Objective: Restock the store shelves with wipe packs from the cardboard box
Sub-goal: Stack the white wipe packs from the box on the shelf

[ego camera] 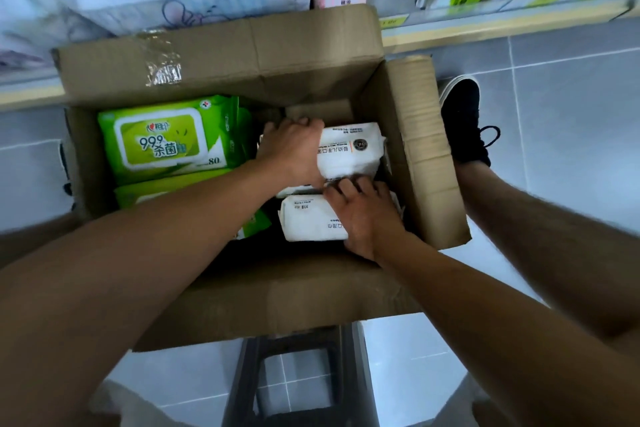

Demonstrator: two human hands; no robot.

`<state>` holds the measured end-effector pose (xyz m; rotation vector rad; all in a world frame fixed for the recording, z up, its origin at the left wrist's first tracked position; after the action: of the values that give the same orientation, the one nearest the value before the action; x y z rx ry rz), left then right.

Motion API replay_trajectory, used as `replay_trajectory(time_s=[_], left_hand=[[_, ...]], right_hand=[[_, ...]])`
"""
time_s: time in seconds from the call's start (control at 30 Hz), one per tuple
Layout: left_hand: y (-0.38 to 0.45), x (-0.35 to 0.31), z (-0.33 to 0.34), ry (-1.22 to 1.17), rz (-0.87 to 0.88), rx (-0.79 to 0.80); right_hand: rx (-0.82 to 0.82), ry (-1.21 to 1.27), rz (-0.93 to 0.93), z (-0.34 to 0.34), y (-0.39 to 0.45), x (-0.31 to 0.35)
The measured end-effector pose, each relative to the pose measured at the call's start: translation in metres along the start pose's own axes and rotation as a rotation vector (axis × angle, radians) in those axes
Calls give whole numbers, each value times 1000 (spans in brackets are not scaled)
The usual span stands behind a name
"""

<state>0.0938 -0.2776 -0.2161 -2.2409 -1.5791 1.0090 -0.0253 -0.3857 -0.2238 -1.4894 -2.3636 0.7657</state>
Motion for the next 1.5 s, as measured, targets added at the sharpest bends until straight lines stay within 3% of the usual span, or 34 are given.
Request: replay_trajectory(time_s=[0.37,0.73,1.13,1.5], left_hand=[[-113,-6,-150,-137,-44,-437],[-225,22,-233,-241,-125,-722],[-254,37,-297,-304,-180,-900],[-216,53,-343,-289,-187,-936]], right_hand=[[-234,4,195,-113,-67,-9],[-418,74,390,-207,-113,-28],[-687,0,489,-324,-110,-84],[-922,-163,484,-444,-31,-131]])
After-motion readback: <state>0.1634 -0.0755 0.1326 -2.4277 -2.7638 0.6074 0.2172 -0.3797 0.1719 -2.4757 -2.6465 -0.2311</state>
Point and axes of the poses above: each hand's wrist, its own y-axis towards the middle knuckle, its own z-axis out of the palm, x = y × z, the point moved 4 cm from there along y, towards the middle knuckle, and after that the axes turned 15 degrees about -y, right-handed, at the moved point
